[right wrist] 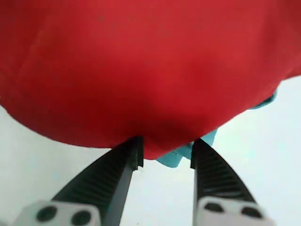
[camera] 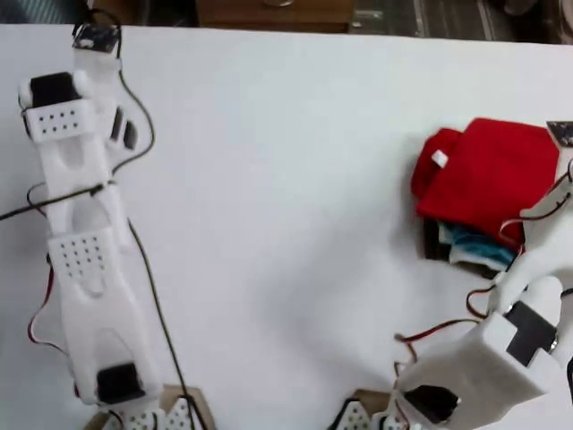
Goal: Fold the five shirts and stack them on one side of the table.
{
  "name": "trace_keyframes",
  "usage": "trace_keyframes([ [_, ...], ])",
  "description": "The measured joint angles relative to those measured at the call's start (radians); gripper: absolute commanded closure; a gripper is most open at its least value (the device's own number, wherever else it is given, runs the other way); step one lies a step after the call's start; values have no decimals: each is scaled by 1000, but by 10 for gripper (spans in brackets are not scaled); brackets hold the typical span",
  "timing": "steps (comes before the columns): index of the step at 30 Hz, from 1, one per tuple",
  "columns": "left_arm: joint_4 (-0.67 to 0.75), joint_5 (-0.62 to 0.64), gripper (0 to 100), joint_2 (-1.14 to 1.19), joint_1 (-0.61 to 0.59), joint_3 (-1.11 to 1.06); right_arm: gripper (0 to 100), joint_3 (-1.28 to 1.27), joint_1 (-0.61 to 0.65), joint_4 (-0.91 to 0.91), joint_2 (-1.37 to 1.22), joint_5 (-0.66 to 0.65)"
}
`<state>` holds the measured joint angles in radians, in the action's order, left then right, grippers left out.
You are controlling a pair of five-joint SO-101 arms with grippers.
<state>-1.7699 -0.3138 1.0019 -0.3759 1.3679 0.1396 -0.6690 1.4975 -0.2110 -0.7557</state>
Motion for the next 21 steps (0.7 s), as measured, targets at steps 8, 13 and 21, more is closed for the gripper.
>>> trace_keyframes([
  [8,0,0,793,0,0,0,977,-48,-2,-117,0,0],
  [13,0,0,793,0,0,0,975,-48,-2,-132,0,0],
  [21,0,0,793,0,0,0,976,29,-63,-152,0,-14],
])
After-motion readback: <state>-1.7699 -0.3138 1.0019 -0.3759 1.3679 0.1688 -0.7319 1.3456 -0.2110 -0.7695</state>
